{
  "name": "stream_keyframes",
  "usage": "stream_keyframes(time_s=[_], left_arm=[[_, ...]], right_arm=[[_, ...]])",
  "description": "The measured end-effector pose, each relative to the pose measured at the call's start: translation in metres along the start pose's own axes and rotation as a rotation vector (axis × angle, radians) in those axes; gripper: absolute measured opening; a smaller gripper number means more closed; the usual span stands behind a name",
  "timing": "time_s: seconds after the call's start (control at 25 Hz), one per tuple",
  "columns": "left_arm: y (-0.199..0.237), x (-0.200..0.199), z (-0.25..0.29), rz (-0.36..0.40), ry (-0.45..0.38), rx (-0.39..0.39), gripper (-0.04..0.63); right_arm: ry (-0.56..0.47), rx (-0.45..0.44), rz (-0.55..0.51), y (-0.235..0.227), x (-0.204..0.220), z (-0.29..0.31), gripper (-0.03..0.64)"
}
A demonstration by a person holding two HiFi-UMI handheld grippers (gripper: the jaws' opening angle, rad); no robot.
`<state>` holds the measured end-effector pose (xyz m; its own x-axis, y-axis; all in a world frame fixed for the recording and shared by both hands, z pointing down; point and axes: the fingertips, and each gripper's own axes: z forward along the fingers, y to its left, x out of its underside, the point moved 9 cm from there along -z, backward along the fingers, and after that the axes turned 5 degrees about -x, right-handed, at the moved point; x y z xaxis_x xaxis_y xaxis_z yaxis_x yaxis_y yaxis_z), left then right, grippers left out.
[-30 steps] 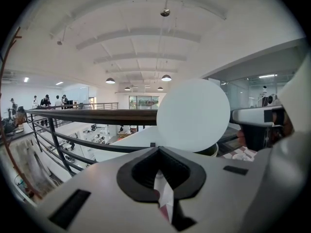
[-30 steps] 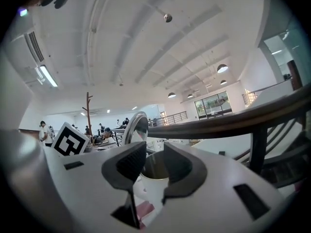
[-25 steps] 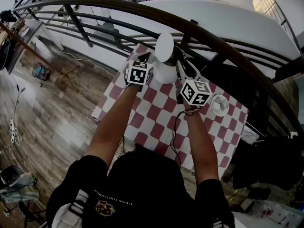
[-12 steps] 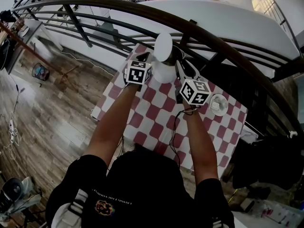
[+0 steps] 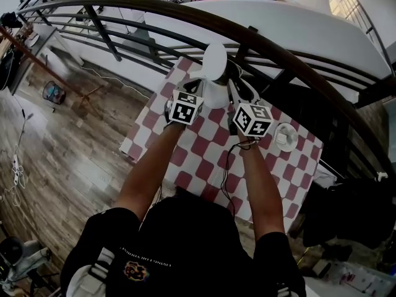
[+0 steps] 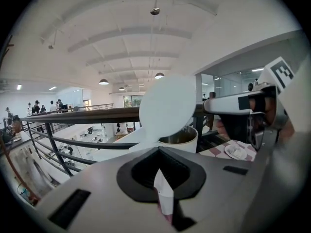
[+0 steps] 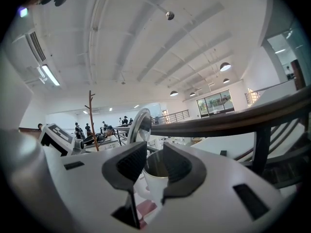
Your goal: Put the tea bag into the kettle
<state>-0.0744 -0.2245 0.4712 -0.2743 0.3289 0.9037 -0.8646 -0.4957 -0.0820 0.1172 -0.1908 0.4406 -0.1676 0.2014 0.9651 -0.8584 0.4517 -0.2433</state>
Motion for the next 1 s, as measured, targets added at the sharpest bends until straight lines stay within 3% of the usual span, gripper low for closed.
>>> stream_keyframes(time_s=[0.56, 1.0], left_arm=[[-0.034, -0.009, 0.001, 0.034, -0.006, 0.071, -0.002], [-0.11, -0.025, 0.018, 0.102, -0.023, 0.211, -0.002]], right_arm=[[-0.008, 0.045, -0.003, -0.008, -0.002, -0.027, 0.112], [-0.039, 0.199, 0.016, -0.049, 0.0, -0.1, 0.112]])
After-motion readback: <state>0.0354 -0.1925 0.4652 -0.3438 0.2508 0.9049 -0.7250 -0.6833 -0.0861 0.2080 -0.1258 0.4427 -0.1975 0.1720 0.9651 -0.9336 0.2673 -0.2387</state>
